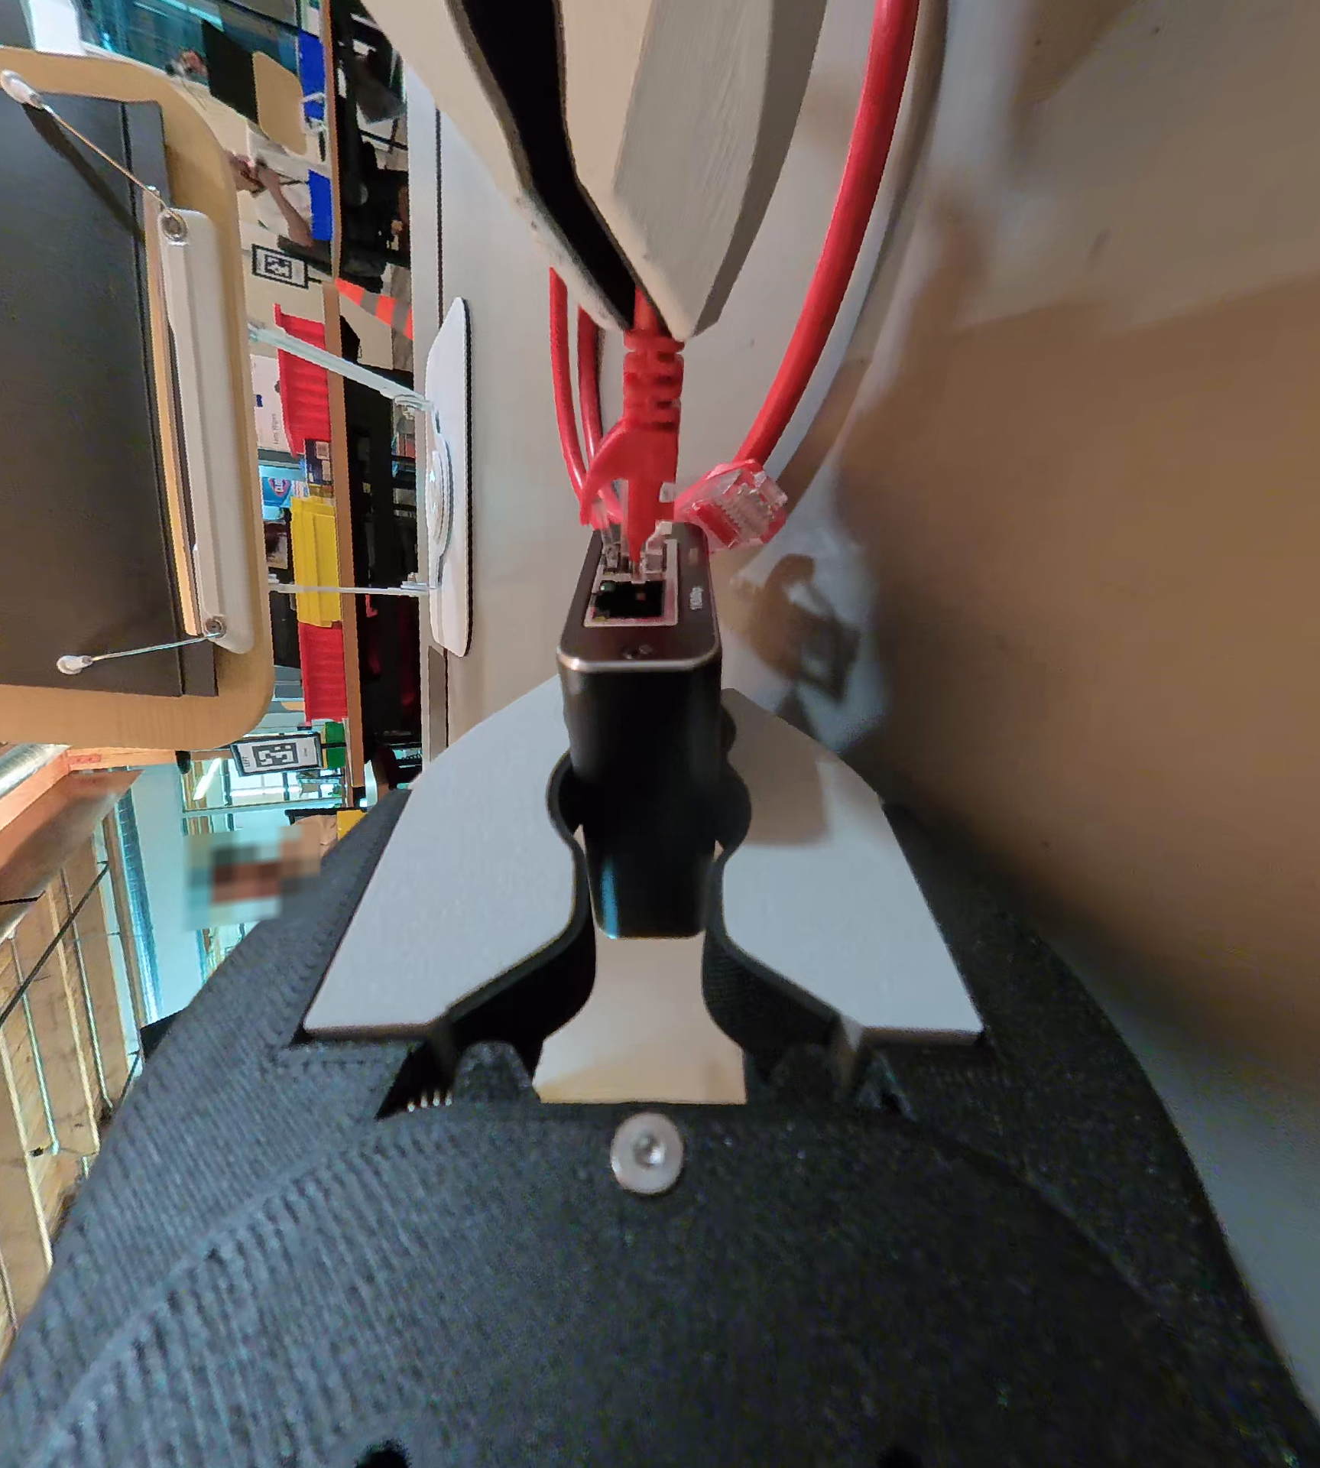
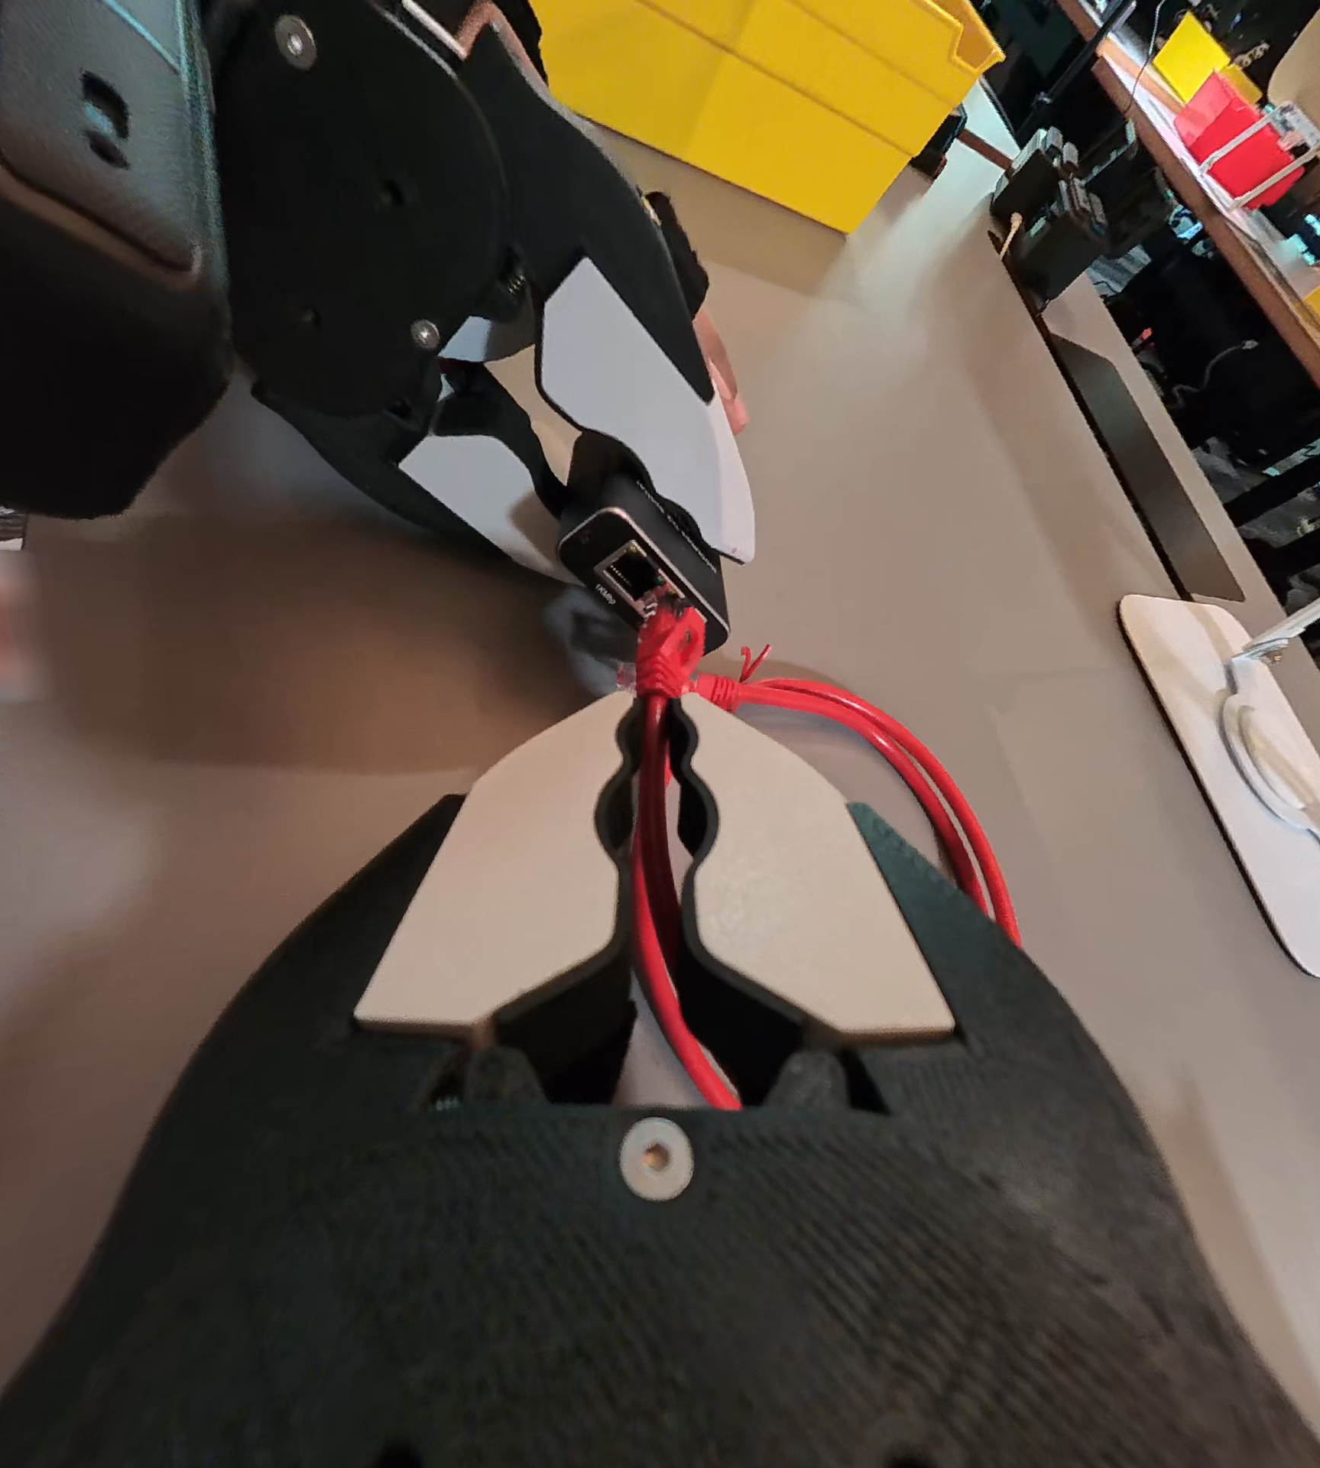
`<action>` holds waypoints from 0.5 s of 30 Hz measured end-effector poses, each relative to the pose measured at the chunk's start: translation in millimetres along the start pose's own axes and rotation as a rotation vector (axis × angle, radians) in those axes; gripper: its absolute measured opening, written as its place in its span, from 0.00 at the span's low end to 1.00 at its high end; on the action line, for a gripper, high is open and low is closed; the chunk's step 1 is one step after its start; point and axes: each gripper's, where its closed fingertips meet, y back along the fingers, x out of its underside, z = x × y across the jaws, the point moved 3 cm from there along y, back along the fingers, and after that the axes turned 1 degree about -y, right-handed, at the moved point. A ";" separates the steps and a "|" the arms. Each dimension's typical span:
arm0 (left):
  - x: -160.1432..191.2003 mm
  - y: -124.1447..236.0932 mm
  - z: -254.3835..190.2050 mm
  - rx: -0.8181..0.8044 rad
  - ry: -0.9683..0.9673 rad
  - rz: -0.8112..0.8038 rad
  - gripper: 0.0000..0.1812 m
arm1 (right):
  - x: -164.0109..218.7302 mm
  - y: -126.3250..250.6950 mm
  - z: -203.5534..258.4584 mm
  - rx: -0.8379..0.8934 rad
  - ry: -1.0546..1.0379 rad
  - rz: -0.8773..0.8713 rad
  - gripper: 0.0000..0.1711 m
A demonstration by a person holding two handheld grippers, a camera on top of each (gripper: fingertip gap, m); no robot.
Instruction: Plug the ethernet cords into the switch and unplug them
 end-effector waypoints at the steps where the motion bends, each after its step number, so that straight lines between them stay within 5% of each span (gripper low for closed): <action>1: -0.1 0.0 0.0 -0.001 0.000 -0.001 0.15 | 0.0 0.1 0.1 -0.001 0.000 -0.002 0.03; 15: -8.1 9.3 11.2 -0.044 0.064 -0.087 0.15 | -8.9 10.3 -8.1 -0.081 -0.218 -0.127 0.03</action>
